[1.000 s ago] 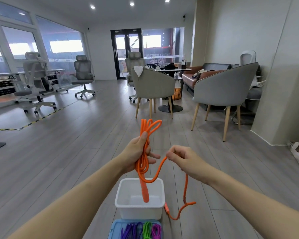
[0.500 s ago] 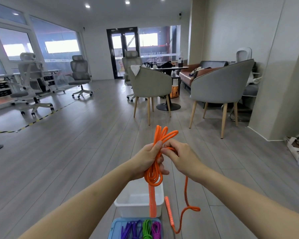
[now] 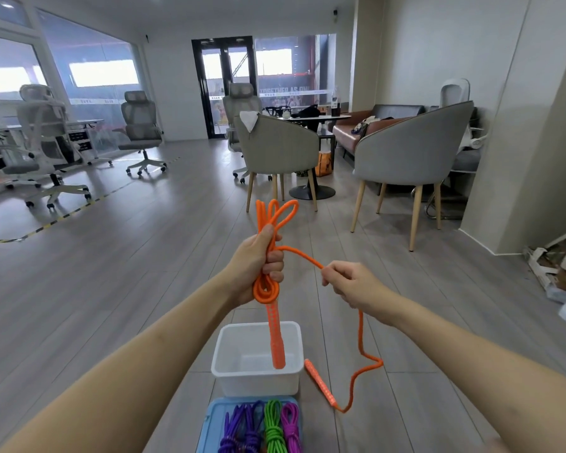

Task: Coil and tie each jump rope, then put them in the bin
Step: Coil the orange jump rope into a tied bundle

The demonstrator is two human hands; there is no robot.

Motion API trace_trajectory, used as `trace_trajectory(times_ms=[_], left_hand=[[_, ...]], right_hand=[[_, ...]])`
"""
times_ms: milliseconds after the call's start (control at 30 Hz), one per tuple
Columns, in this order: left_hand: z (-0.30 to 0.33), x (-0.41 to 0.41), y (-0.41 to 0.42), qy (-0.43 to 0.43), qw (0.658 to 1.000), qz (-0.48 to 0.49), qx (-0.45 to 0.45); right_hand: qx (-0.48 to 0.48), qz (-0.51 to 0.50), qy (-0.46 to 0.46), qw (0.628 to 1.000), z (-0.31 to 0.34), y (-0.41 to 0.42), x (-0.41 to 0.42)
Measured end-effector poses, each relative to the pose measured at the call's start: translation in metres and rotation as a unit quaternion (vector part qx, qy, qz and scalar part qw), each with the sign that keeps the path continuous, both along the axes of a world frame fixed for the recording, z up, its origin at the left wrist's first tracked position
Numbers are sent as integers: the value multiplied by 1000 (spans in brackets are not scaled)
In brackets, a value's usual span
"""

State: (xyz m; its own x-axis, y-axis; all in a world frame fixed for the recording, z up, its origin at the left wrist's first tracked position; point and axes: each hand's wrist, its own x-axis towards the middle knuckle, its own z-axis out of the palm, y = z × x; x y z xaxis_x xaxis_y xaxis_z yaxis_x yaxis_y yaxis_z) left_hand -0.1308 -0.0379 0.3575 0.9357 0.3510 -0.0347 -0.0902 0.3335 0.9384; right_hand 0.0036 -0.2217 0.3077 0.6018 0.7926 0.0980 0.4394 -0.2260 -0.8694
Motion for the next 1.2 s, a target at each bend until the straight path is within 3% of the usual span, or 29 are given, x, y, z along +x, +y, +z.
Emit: trace_trajectory(times_ms=[133,400,633,767,1000,1200], left_hand=[[6,1,4,-11,998,22,-52],[4,-2,4,-8,998,-24,-54],[-9,-2,2,6,996,-32,77],[-16,1,-4,35,995,-40,79],[-23,5,-21,25,996,-46,71],[-27,3,-29,6,987,-75,142]], right_hand=[[-63,14,59,996,-11,-9,8],[-57,-29,66,996,-15,-11,15],[120,-138,69,981,6,4,4],[171,-153,71,971,14,15,-14],[267,-164,189,931,25,32,-32],[293,-208,258,897,20,38,-34]])
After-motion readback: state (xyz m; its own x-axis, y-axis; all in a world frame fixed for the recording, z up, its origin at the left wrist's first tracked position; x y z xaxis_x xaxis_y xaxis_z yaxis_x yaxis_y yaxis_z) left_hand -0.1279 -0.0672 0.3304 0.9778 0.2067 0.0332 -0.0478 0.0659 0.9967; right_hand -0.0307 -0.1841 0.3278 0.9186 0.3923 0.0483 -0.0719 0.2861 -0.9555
